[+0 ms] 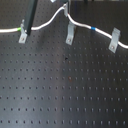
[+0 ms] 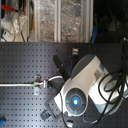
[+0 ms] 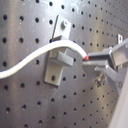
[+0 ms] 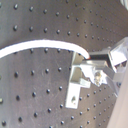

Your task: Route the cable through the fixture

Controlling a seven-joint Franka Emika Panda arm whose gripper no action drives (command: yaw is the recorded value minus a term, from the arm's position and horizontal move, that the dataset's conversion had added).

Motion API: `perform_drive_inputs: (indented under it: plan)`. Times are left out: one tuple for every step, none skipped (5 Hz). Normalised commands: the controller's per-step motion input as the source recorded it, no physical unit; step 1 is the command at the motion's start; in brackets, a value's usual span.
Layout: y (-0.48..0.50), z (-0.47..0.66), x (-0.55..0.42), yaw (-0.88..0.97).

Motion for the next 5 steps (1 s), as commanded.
perform_drive_inputs:
  plan:
    - [-0.075, 0.2, -0.091, 0.89]
    - [-0.047, 0.18, -0.167, 0.33]
    - [-0.074, 0.26, -0.172, -0.26]
    - [-0.006, 0.31, -0.153, -0.55]
    - [-0.034, 0.3, -0.136, -0.82]
